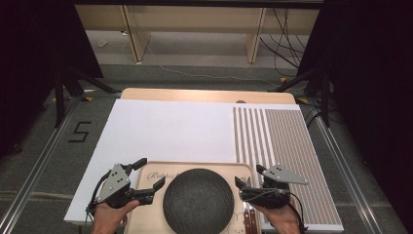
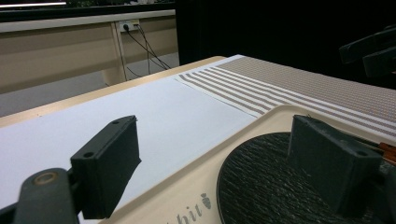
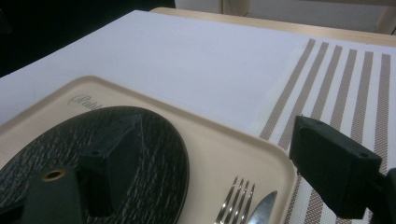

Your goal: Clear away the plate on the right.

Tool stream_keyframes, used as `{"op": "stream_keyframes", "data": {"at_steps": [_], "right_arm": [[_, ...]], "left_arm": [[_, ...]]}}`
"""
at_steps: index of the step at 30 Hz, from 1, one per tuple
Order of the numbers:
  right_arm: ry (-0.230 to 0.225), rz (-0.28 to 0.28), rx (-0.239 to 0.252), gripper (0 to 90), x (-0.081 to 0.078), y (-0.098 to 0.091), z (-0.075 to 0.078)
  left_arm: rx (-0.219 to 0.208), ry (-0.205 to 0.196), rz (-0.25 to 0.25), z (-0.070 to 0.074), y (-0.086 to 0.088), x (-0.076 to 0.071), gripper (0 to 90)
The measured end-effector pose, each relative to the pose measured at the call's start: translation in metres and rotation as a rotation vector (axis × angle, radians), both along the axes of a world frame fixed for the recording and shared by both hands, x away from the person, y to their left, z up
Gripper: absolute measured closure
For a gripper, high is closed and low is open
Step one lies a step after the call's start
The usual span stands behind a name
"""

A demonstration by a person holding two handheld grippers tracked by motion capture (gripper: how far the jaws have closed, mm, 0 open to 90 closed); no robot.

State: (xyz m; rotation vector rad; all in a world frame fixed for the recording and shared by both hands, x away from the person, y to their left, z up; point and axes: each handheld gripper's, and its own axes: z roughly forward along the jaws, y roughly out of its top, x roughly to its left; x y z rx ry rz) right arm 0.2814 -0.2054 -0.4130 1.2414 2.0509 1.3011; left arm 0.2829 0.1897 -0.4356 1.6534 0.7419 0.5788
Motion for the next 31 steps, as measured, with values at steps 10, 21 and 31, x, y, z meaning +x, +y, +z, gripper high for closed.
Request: {"op": "stream_keyframes", "data": {"at_steps": [10,21,31], "right_arm": [[-0.028,-0.024,0.011,17.5,-0.002,-0.006,0.003],[-0.057,-0.051,0.042,16.5,-0.003,-0.011,0.005],[-0.056,-0.054,0.048,16.5,-0.004,-0.014,0.007]], "left_arm": [[-0.005,-0.006,-0.004,0.001,0.000,-0.001,16.1],[-0.007,-0.013,-0.001,0.001,0.000,0.000,16.1],[-0.010,-0.015,0.002,0.001,0.001,-0.001,16.1]]}}
